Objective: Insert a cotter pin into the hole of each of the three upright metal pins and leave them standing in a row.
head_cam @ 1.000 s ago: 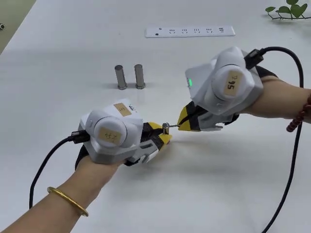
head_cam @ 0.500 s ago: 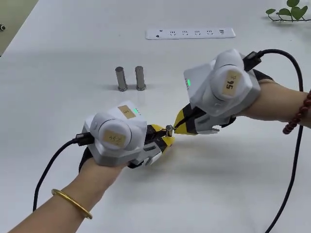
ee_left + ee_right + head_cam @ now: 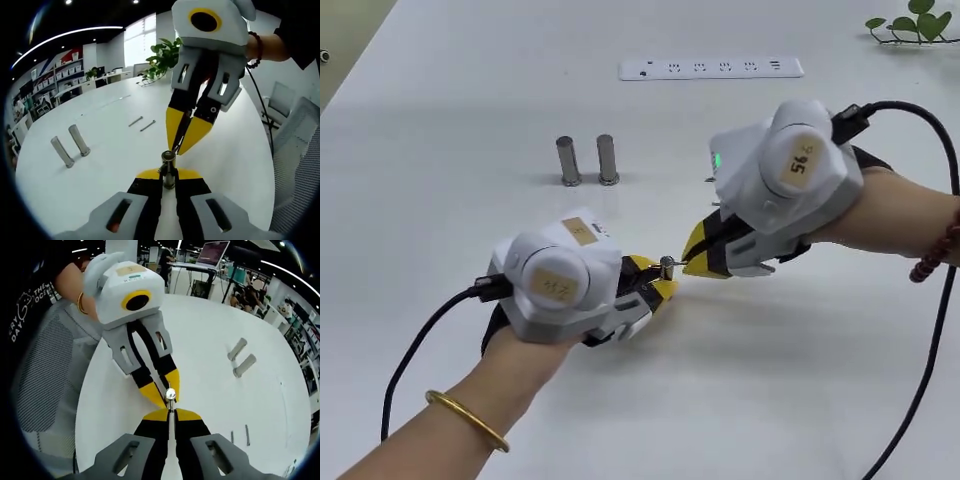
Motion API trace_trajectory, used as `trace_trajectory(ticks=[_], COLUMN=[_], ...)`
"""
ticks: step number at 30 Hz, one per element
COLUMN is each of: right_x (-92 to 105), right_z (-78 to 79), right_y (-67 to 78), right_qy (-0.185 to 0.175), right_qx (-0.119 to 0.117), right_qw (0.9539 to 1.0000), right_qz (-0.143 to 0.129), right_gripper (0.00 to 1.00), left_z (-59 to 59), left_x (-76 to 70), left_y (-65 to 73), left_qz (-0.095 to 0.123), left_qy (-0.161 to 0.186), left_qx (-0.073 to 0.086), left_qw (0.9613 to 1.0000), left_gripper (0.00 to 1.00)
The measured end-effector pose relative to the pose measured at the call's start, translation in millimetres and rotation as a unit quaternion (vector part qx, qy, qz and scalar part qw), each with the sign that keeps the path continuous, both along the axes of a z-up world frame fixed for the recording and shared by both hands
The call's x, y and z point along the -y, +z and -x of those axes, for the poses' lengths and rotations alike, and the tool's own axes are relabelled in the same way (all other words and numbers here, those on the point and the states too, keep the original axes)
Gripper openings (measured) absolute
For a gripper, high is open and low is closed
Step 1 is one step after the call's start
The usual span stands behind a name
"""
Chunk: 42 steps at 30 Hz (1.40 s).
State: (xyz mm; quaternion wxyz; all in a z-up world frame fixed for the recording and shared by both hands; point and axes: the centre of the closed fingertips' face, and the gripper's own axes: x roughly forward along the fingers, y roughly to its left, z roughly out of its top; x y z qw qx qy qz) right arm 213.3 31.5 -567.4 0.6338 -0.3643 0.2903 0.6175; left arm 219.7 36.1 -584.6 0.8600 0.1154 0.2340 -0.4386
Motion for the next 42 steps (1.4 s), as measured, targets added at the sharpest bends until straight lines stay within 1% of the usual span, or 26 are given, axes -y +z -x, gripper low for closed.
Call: trace_trajectory(ticks=[5, 9, 13, 20, 27, 31, 35, 37, 42], right_x=[-1.7, -3.8, -6.6, -9.6, -9.1, -8.4, -8.4, -8.6, -6.2], right_z=[3.5, 3.9, 4.9, 5.9, 6.5, 6.4, 7.4, 6.3, 7.3], right_y=[1.2, 1.5, 2.6, 2.5, 1.9, 1.6, 1.7, 1.7, -1.9], right_qy=[-0.001, -0.007, -0.007, -0.001, -0.002, -0.004, 0.005, -0.002, -0.002], right_qx=[0.000, -0.003, -0.006, -0.003, -0.004, -0.006, -0.004, -0.005, -0.006], right_qw=[1.0000, 1.0000, 0.9999, 0.9999, 0.9999, 0.9999, 0.9999, 0.9999, 1.0000], right_qz=[-0.003, -0.007, -0.008, -0.010, -0.012, -0.012, -0.010, -0.011, -0.006], right_gripper=[0.00, 0.00, 0.00, 0.00, 0.00, 0.00, 0.00, 0.00, 0.00], left_z=[-0.4, -0.9, -1.0, 0.5, 0.6, 0.5, 0.3, -0.5, -0.3], left_x=[0.0, -0.3, -0.5, 1.2, 1.7, 2.1, 1.4, 0.8, 0.9], left_y=[-0.5, -1.3, -1.6, -1.9, -2.0, -2.1, -2.1, -2.3, -3.4], left_qz=[0.003, 0.011, 0.011, 0.012, 0.009, 0.003, 0.006, 0.006, 0.010], left_qy=[0.003, 0.012, 0.015, 0.014, 0.019, 0.026, 0.033, 0.039, 0.048], left_qx=[-0.001, -0.009, -0.010, -0.011, -0.009, -0.001, -0.006, -0.007, -0.013], left_qw=[1.0000, 0.9998, 0.9998, 0.9998, 0.9997, 0.9997, 0.9994, 0.9992, 0.9987], left_gripper=[0.06, 0.06, 0.06, 0.06, 0.06, 0.06, 0.06, 0.06, 0.07])
